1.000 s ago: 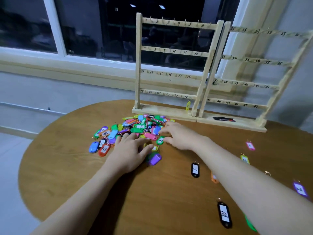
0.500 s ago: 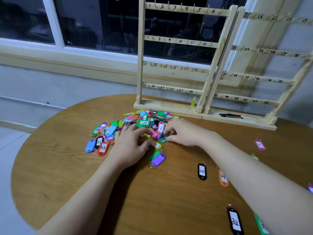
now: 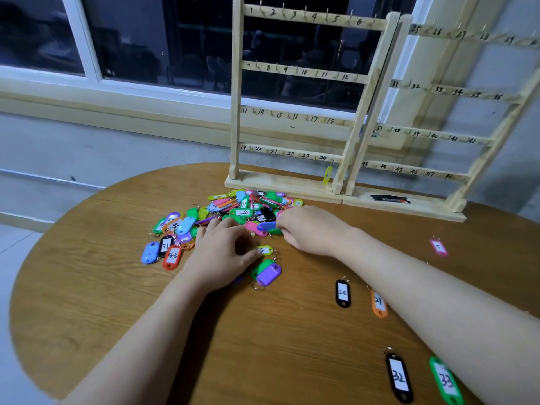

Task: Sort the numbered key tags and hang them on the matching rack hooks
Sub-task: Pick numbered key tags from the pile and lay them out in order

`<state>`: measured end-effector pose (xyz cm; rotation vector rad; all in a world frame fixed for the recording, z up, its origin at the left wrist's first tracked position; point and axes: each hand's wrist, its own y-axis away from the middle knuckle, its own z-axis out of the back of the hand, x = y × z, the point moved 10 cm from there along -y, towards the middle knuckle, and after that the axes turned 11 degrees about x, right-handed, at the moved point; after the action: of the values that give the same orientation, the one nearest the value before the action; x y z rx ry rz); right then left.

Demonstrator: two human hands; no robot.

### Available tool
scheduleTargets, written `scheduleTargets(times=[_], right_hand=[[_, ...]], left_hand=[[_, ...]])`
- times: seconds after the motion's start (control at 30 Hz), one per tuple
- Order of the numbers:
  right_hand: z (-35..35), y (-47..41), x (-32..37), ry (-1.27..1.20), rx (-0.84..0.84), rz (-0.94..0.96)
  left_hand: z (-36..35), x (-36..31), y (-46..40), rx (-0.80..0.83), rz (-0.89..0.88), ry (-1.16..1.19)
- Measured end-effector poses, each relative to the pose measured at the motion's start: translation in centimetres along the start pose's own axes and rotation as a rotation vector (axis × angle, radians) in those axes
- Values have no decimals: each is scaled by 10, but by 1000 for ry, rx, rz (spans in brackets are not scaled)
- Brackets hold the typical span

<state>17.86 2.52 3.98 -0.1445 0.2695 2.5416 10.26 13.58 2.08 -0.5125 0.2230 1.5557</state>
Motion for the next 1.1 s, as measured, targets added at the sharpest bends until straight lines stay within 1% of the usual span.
scheduleTargets(times=[0.13,0.23,0.33,0.43,0.53,0.63,0.73,0.77,0.83,0.97,1.1], right_hand=[[4,5,-14,-262,-18,-73],[7,12,-25,-433,-59,-129],[13,29,-23,-615,-86,-135],[18,57,-18,-741,-149,-143],[16,88,-20,-840,-244,-180],[16,125,-27,-863,-324,-206],[6,157,-36,-869,-329,-257],[2,165,-38,-852,-329,-266],[-8,174,-39,-788,-332,-280],[-25,180,-39,-650,-314,-310],[-24,178,-31,-513,-285,-312]], left_hand=[[3,5,2,-18,3,128],[5,6,2,-43,-2,159],[7,9,1,-55,15,215],[7,11,2,-35,-7,369],[7,13,3,-63,-7,367],[6,13,6,-111,3,279],[3,9,7,-108,15,253],[3,4,7,-107,-11,228],[5,-8,9,-125,-78,166],[14,-18,14,-218,-111,124],[14,-22,14,-194,-110,86]])
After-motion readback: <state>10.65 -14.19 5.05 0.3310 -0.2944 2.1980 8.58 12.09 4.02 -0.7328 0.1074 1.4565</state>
